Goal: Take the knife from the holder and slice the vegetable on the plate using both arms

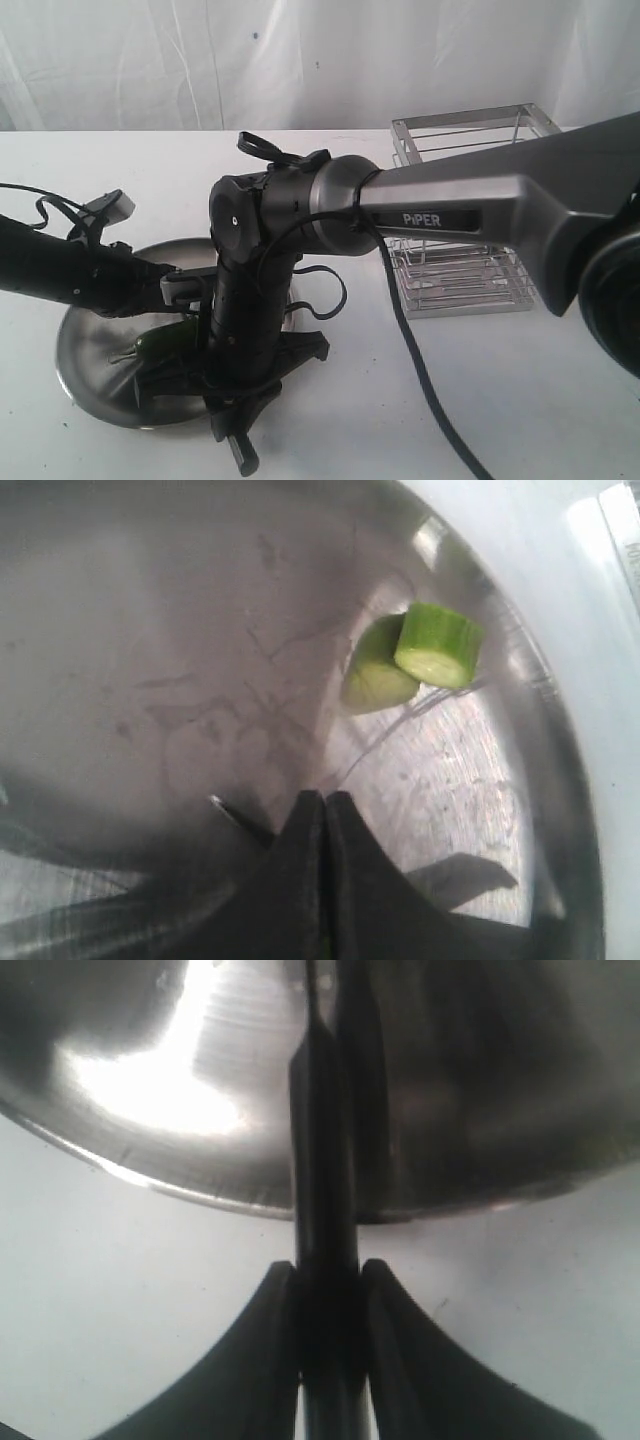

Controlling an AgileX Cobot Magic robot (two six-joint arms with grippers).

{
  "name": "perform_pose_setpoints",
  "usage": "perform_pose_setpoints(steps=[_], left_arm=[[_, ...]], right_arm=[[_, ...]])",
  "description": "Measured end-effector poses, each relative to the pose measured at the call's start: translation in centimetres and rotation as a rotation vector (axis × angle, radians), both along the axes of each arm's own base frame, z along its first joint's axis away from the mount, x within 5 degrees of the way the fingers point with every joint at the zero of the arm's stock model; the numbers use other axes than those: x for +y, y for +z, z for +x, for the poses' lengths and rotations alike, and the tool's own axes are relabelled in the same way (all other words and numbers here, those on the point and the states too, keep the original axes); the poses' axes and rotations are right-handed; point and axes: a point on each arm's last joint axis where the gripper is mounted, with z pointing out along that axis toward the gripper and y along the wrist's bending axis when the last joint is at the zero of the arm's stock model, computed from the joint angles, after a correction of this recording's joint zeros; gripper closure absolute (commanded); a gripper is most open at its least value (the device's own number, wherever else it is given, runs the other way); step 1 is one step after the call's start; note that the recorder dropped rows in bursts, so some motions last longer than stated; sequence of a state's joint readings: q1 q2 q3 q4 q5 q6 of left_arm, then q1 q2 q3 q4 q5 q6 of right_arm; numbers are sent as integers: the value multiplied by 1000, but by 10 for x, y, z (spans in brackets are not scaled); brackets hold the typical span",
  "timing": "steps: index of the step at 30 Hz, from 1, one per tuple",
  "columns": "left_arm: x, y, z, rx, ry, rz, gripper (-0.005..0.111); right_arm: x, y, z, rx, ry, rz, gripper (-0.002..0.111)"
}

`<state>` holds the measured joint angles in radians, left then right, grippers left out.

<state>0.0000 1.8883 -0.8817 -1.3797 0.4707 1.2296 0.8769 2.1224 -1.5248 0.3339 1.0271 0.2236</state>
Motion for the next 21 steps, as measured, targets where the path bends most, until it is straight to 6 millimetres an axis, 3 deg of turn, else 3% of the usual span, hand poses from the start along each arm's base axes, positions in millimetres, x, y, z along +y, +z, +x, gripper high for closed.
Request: perform_pose_setpoints(steps=[21], left_arm=[[5,-9,-8,23,52,44,107]], right_arm=[[-7,1,-8,90,33,-77,108]])
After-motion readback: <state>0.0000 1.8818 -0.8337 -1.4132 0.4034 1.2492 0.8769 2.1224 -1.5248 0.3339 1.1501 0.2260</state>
